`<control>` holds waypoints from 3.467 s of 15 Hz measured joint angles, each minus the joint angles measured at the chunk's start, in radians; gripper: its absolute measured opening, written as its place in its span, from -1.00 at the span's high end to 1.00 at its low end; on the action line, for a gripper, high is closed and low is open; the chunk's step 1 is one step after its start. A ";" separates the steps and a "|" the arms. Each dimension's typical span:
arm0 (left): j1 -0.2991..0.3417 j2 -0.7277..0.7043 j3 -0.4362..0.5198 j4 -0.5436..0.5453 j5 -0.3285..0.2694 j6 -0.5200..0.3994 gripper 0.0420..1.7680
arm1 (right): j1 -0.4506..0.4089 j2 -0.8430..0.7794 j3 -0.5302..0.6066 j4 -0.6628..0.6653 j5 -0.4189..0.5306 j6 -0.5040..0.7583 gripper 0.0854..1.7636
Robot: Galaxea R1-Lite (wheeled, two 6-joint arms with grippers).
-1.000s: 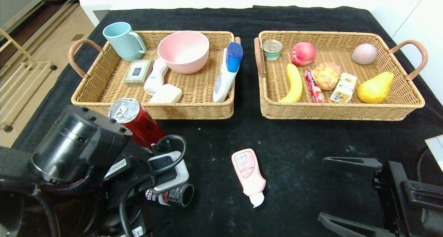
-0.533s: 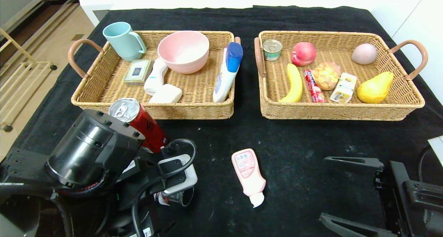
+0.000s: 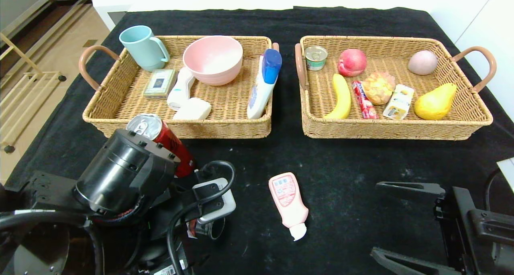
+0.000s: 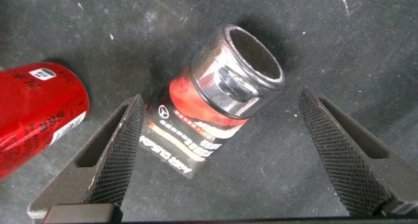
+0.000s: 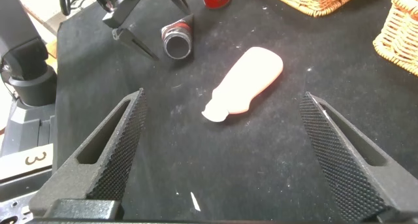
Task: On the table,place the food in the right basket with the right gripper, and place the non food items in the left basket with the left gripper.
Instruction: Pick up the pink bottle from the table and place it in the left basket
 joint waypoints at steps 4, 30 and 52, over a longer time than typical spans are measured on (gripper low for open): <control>0.001 0.014 0.007 -0.041 0.001 -0.010 -0.94 | 0.000 0.000 0.000 0.000 0.000 0.000 -0.94; -0.004 0.027 0.036 -0.047 -0.001 -0.016 0.11 | -0.002 0.000 0.001 -0.001 0.000 0.000 -0.94; 0.019 -0.364 -0.060 0.388 -0.140 -0.341 0.11 | -0.012 0.026 0.003 0.000 0.000 -0.001 -0.94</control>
